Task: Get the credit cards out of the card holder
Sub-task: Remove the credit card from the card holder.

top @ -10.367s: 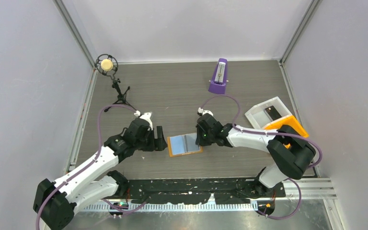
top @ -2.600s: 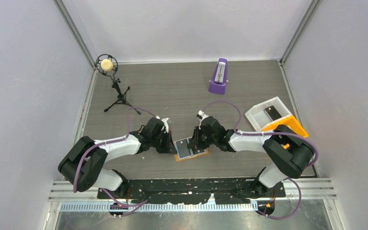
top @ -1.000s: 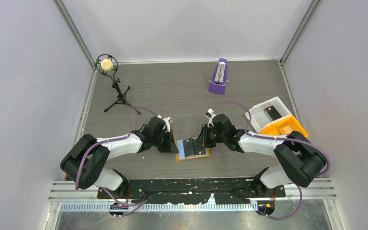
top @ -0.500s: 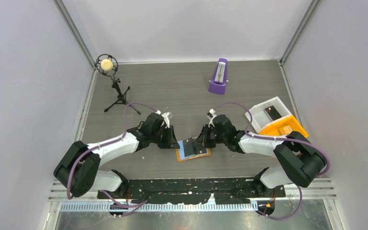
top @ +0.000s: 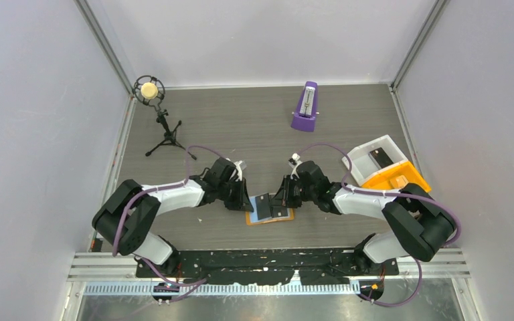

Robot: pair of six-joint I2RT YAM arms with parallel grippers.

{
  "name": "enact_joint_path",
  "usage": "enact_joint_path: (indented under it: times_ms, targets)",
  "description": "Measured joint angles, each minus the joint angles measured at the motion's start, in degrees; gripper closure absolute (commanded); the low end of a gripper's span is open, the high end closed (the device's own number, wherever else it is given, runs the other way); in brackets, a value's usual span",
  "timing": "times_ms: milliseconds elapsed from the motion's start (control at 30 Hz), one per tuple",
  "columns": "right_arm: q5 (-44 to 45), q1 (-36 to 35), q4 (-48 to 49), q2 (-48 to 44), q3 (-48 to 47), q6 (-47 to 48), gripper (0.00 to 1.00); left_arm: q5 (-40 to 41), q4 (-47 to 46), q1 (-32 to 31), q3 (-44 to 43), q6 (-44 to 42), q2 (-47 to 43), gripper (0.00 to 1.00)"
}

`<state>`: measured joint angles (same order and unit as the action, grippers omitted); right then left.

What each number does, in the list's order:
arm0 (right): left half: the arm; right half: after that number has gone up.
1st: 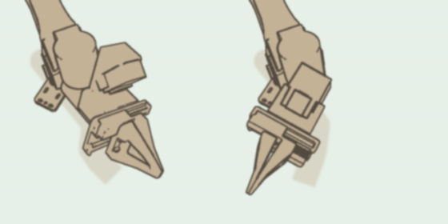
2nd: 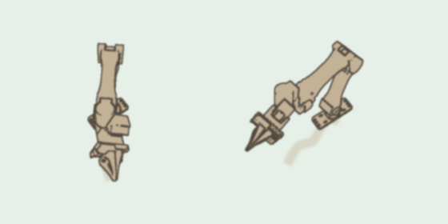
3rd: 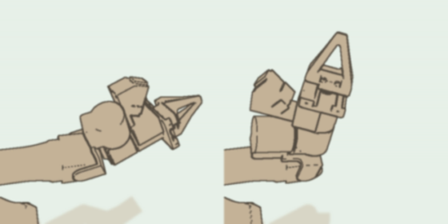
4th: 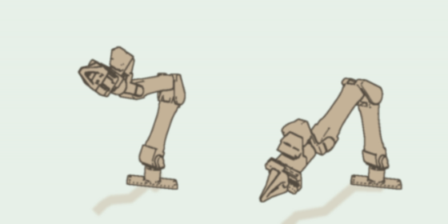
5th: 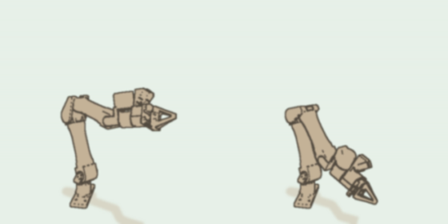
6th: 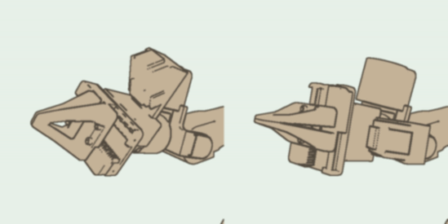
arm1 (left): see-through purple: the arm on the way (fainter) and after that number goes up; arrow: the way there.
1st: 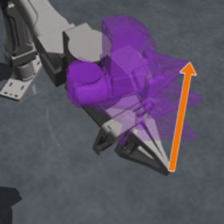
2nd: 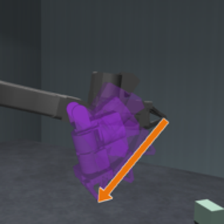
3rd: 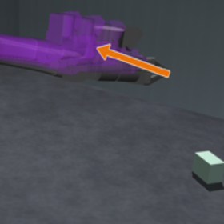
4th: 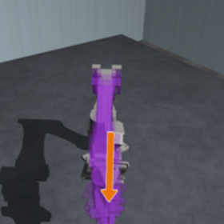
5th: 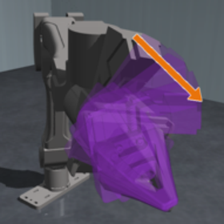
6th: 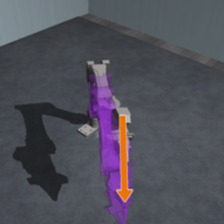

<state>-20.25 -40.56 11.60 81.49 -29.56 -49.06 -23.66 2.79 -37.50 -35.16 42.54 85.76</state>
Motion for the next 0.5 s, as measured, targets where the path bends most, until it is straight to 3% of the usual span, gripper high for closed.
enact_joint_path:
  times_ms: [233,500]
  targets:
    - [0.4,0.3,-3.9,-0.7,-1.0,2.7,0.95,3.5,5.3,-0.1,-2.3,-2.7,0.0,0.95]
    - [-2.7,2.2,-1.8,-1.3,-0.3,2.0,0.95,3.7,5.6,-0.1,-2.3,-2.8,0.0,0.95]
